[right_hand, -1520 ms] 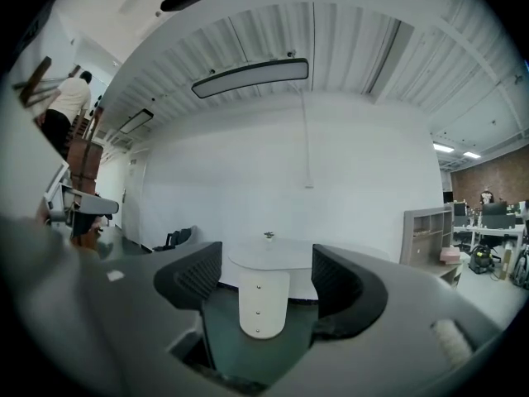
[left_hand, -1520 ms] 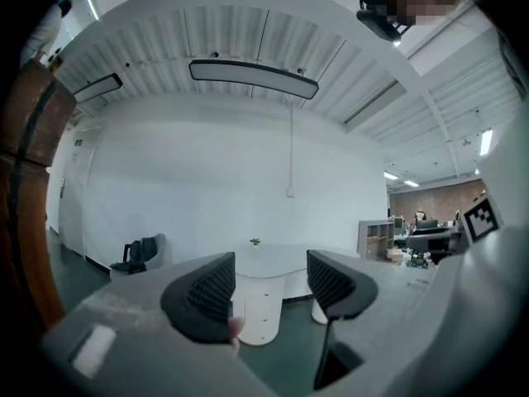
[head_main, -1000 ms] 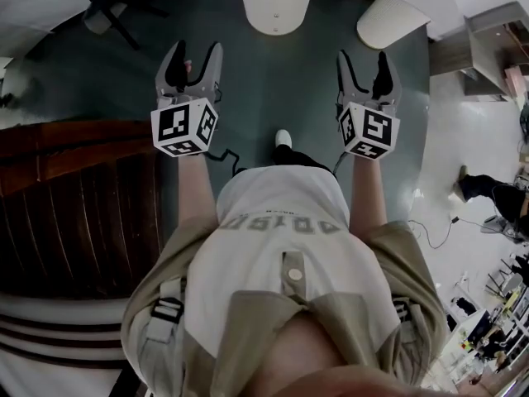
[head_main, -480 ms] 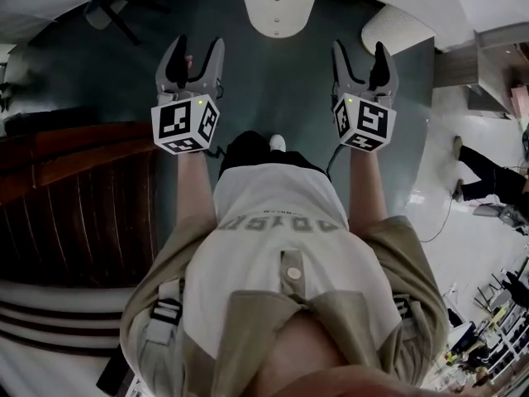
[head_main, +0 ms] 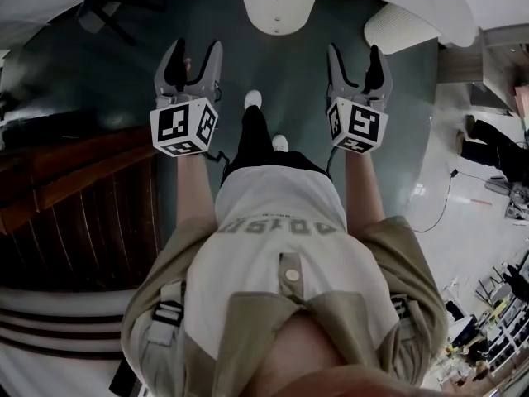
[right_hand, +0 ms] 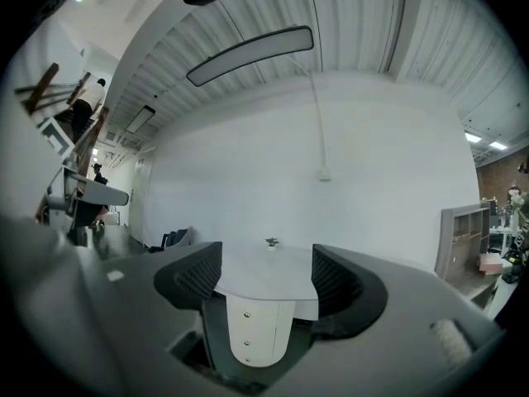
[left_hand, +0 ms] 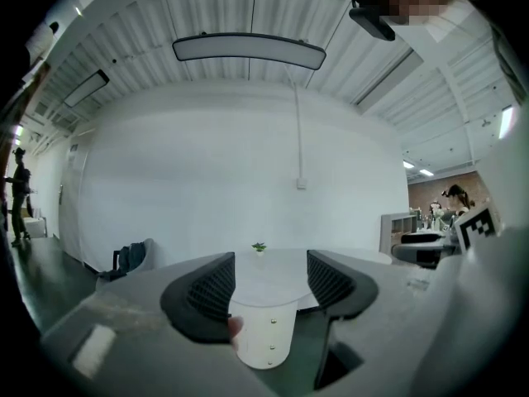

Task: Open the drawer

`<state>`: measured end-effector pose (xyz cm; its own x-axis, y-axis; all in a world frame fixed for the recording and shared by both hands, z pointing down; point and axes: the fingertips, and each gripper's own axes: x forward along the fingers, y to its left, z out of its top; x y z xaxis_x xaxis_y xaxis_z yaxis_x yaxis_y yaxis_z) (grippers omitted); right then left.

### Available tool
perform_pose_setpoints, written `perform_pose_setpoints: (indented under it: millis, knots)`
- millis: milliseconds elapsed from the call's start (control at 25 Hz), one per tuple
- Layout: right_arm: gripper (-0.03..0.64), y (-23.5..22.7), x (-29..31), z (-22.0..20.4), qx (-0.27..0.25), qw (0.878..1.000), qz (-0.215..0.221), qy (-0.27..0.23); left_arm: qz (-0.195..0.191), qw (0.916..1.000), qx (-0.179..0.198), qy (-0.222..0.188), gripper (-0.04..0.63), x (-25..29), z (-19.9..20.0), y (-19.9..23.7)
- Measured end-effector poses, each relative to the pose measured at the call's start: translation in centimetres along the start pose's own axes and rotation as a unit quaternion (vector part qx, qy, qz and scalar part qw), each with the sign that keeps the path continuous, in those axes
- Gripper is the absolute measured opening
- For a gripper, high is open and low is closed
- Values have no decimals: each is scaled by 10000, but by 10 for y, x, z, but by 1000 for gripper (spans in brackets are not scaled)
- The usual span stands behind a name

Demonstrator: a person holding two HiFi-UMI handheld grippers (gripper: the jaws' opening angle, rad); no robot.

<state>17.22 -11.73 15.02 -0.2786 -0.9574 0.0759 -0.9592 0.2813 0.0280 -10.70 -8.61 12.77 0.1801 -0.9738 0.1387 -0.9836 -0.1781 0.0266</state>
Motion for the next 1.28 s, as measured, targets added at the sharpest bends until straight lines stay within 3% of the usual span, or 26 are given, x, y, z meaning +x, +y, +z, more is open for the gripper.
perform_pose_setpoints:
  millis: [520,840,1040,1280]
  knots:
    - [342,41,108,-75,-15,9990,-15,439,-215,9995,-132,185,287,72,-35,48]
    - [342,63,187,-166,-10,9958,4,913,-315,9986,-161,389,287,115,-91,76]
    - [342,60,218,-216,-125,9932,-18,1155,-412,9970,-347,564,287,144,-131,76]
    - [339,69,244,-269,-177,9909,98,1333,-561,9959,-288,650,287,169,-170,75]
